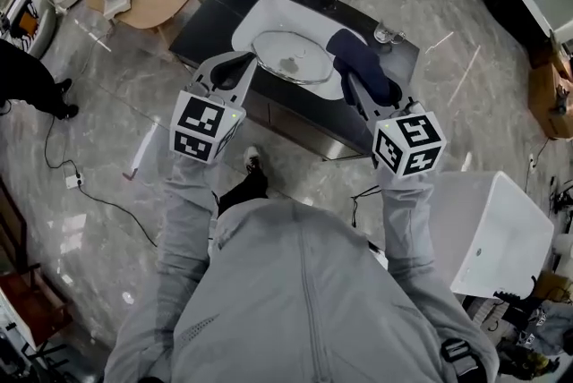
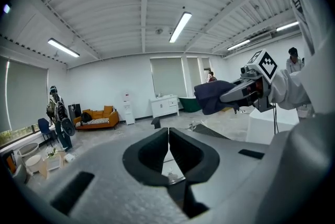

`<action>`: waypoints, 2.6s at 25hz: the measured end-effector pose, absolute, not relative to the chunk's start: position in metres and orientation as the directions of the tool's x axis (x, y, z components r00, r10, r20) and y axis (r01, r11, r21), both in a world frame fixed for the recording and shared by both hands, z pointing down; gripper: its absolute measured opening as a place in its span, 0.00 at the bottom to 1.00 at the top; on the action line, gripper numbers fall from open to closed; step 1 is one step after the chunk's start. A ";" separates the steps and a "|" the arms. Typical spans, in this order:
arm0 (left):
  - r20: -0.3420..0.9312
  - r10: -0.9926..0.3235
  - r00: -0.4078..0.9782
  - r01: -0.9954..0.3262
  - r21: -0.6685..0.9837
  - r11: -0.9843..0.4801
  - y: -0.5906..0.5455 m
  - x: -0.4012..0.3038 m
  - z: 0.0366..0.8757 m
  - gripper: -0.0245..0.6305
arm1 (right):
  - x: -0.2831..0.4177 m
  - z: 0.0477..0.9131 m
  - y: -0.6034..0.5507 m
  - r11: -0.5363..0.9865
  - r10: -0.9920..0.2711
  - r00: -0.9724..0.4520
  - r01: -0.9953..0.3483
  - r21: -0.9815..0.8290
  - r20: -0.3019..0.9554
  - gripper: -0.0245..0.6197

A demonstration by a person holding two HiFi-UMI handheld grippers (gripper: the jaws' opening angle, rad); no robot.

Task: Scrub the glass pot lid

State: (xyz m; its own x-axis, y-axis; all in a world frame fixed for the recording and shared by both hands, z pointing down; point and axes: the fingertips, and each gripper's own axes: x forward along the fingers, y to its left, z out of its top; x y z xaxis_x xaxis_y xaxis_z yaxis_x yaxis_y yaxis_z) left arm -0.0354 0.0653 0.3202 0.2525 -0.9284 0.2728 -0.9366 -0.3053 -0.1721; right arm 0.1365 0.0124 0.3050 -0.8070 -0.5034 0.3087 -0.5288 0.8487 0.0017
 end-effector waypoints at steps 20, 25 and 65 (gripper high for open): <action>0.398 -0.827 0.397 -0.889 -0.056 -0.454 -0.056 -0.122 0.394 0.08 | 0.017 0.424 -0.084 0.842 -0.405 -0.685 -0.538 -0.045 0.606 0.23; 0.433 -0.800 0.414 -0.892 0.017 -0.453 -0.073 -0.126 0.434 0.08 | 0.005 0.475 -0.107 0.841 -0.385 -0.614 -0.541 -0.012 0.689 0.23; 0.620 -0.718 0.317 -0.947 0.161 -0.279 -0.124 -0.111 0.573 0.08 | 0.012 0.739 -0.231 0.893 -0.198 -0.262 -0.446 0.064 0.945 0.23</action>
